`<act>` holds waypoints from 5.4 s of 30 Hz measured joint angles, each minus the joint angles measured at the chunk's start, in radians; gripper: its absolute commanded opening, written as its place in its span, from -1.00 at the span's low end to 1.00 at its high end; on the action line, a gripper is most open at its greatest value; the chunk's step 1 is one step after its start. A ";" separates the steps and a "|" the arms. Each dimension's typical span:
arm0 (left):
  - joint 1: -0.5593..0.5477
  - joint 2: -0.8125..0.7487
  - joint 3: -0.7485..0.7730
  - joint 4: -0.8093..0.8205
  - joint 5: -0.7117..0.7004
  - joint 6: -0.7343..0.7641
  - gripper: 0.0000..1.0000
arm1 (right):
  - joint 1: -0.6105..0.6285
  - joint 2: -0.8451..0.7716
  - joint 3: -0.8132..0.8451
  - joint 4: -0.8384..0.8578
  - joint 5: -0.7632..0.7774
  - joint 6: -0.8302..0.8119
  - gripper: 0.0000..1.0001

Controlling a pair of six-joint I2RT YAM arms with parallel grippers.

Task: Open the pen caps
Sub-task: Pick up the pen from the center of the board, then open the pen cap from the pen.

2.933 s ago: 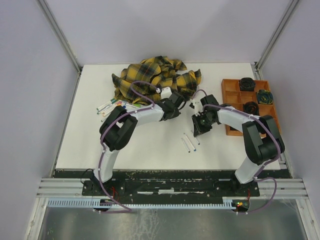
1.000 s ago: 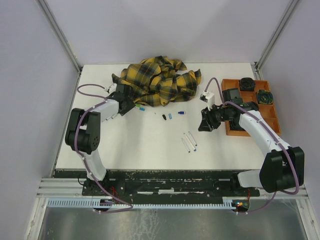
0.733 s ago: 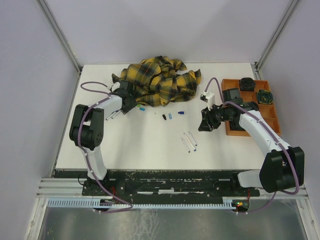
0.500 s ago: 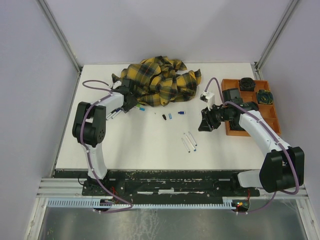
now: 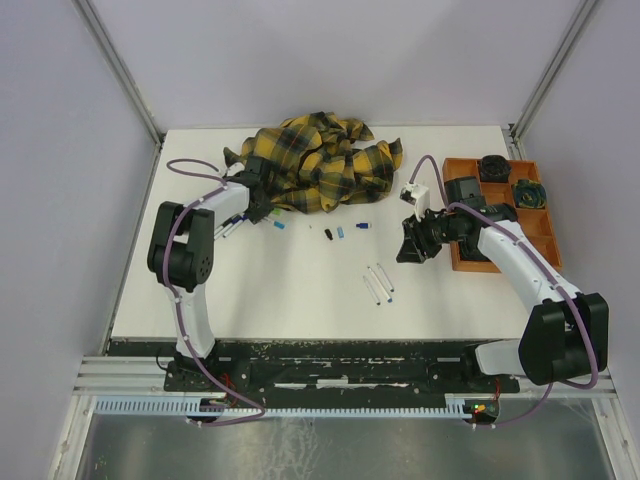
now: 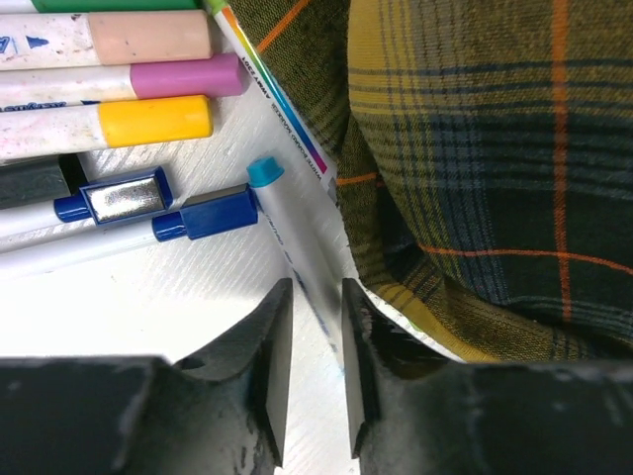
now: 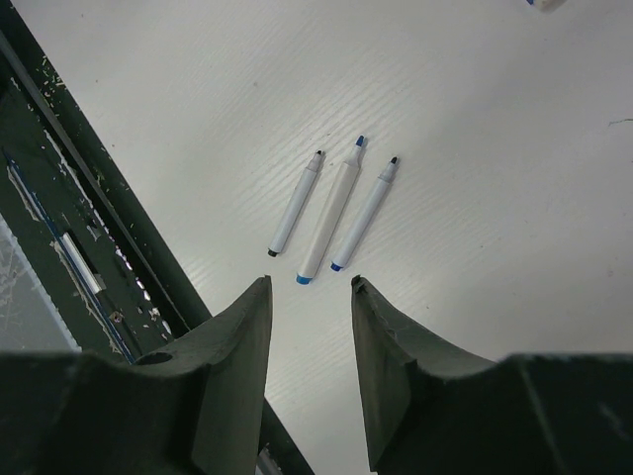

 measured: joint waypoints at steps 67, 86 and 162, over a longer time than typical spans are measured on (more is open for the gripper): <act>-0.443 -0.447 -0.613 0.780 1.139 0.280 -0.95 | 0.242 -0.251 -0.082 -0.216 -0.150 -1.200 0.58; -0.530 -0.339 -0.542 0.855 1.208 0.241 -0.95 | 0.475 -0.196 -0.192 -0.061 0.216 -1.296 -0.26; -0.760 -0.530 -0.873 1.701 0.050 -0.036 -0.10 | 0.111 -0.288 -0.103 0.068 -0.197 -0.099 -1.00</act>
